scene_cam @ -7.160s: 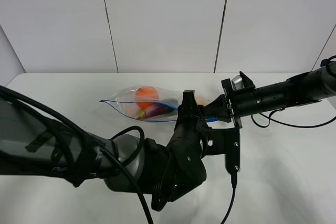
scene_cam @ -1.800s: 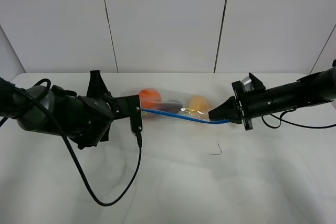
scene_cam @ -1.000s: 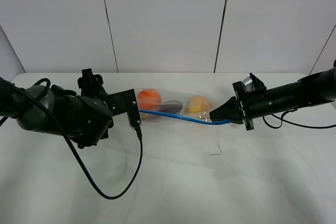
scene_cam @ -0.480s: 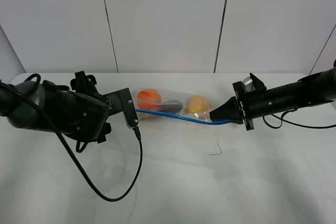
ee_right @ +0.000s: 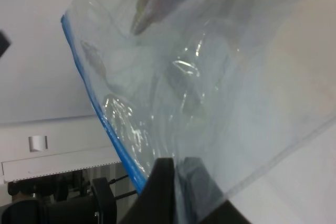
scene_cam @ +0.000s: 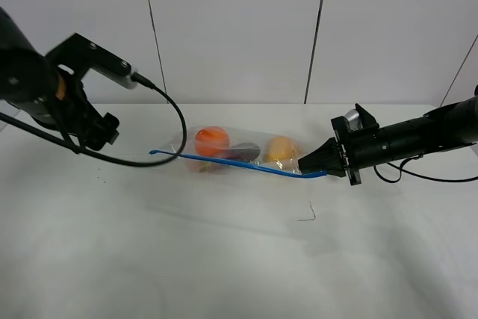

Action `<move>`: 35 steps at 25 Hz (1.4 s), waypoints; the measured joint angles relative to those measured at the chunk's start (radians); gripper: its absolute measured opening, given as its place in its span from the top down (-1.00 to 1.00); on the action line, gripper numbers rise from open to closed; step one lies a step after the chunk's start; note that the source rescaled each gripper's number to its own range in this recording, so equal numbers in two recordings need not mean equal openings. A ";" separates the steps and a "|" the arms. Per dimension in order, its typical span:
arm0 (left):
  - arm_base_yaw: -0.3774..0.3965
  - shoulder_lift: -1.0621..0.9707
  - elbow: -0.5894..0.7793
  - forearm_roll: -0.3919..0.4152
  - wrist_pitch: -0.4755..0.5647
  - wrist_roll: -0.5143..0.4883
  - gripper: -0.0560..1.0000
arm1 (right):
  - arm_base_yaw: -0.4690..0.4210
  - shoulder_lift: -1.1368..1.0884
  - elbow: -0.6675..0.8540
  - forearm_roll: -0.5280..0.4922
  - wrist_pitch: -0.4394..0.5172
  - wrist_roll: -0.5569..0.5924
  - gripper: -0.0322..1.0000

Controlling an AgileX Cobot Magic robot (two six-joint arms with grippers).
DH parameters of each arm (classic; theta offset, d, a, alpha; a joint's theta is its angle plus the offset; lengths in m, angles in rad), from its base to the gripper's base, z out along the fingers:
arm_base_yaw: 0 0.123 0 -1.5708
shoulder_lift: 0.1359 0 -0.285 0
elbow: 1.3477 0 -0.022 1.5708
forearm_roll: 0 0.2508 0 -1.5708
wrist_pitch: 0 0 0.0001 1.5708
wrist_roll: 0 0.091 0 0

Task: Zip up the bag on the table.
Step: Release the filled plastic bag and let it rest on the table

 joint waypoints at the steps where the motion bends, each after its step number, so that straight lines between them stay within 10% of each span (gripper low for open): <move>1: 0.041 -0.029 -0.011 -0.094 0.013 0.095 -0.99 | 0.000 0.000 0.000 0.000 0.000 -0.003 0.94; 6: 0.283 -0.122 -0.025 -0.552 0.127 0.417 -0.99 | 0.000 0.000 0.000 0.000 0.000 -0.010 0.94; 9: 0.432 -0.172 -0.025 -0.663 0.142 0.449 -0.99 | 0.000 0.000 0.000 0.000 0.000 -0.010 0.94; 35: 0.527 -1.011 0.342 -0.698 0.306 0.509 -0.99 | 0.000 0.000 0.000 0.000 0.000 -0.018 0.94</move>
